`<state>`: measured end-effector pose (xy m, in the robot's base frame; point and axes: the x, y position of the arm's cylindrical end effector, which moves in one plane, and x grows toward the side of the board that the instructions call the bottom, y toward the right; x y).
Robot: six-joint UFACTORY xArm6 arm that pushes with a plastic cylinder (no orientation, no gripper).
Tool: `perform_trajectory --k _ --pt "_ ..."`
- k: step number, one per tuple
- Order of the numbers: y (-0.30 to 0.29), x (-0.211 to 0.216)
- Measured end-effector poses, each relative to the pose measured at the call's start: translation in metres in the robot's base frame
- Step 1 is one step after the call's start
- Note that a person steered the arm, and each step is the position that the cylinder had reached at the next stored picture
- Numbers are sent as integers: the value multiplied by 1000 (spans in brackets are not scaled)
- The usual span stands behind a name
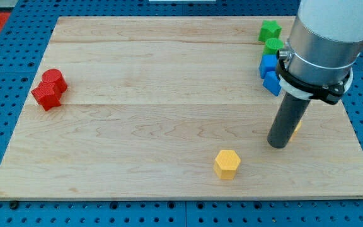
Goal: Move the yellow heart to the bottom of the blue triangle
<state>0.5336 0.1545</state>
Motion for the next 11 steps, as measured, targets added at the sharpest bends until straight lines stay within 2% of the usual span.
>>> perform_trajectory --k 3,6,11 --pt "39 6" --pt "39 -24" --pt "-47 -41"
